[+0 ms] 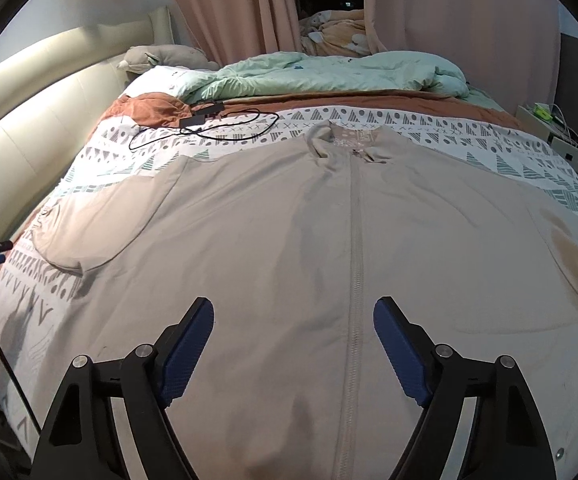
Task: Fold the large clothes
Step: 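Move the left gripper to the elastic cuff of the nearest sleeve, then close the left gripper on the elastic sleeve cuff, then lift the sleeve and fold it across the jacket front, open left gripper, then grasp the folded sleeve cuff with the right gripper and reposition it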
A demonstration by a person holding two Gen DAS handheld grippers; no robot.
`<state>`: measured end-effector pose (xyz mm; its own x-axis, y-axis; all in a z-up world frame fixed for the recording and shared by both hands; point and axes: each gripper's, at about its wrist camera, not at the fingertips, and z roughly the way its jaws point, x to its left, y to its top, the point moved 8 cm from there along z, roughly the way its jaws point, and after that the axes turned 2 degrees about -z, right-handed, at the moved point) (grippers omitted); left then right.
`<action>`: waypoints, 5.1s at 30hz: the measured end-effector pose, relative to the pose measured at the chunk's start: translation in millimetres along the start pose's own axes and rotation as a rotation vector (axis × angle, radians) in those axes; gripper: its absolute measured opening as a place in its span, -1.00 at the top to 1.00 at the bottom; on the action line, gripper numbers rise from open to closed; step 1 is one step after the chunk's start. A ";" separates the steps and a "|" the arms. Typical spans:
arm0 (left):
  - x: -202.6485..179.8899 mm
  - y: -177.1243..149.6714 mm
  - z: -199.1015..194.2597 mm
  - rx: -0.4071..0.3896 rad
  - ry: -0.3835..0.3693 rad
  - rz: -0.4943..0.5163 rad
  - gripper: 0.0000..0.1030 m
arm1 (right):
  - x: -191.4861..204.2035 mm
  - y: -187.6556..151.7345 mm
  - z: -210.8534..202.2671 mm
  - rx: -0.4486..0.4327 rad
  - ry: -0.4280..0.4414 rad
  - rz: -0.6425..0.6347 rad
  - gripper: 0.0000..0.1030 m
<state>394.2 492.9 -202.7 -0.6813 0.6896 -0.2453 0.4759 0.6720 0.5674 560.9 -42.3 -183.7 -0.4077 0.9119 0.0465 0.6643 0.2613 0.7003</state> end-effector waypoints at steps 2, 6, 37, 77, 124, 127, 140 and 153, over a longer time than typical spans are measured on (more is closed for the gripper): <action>6.3 7.2 16.6 0.006 0.018 -0.015 -0.14 | -5.3 0.5 7.5 0.009 -0.010 0.004 -0.60; 20.3 19.4 54.0 0.032 0.052 -0.054 -0.01 | -11.7 -0.1 19.6 0.024 -0.024 0.001 -0.55; -61.1 132.5 -47.4 -0.158 -0.115 -0.008 0.95 | 171.3 24.4 103.0 0.207 0.371 0.046 0.32; -372.6 -9.7 -174.1 -0.059 -0.391 0.384 0.95 | -0.6 -19.6 8.3 0.086 0.376 0.484 0.45; -228.9 -126.4 -48.6 0.053 -0.332 0.257 -0.34 | 71.8 -53.5 39.2 0.158 0.119 0.029 -0.17; -219.8 -122.5 -42.4 0.022 -0.261 0.281 -0.34 | 86.1 -53.0 53.1 0.199 0.092 -0.065 -0.17; -199.5 -116.8 -36.0 0.026 -0.264 0.230 -0.34 | 65.3 -33.4 57.9 0.204 0.089 -0.111 0.68; -206.5 -117.8 -25.2 0.042 -0.273 0.196 -0.34 | -76.1 48.4 -13.7 0.019 -0.158 0.098 0.80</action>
<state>464.8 264.5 -199.1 -0.4027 0.8500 -0.3397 0.6098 0.5259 0.5930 615.5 -103.4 -143.5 -0.2377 0.9713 -0.0001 0.7086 0.1735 0.6840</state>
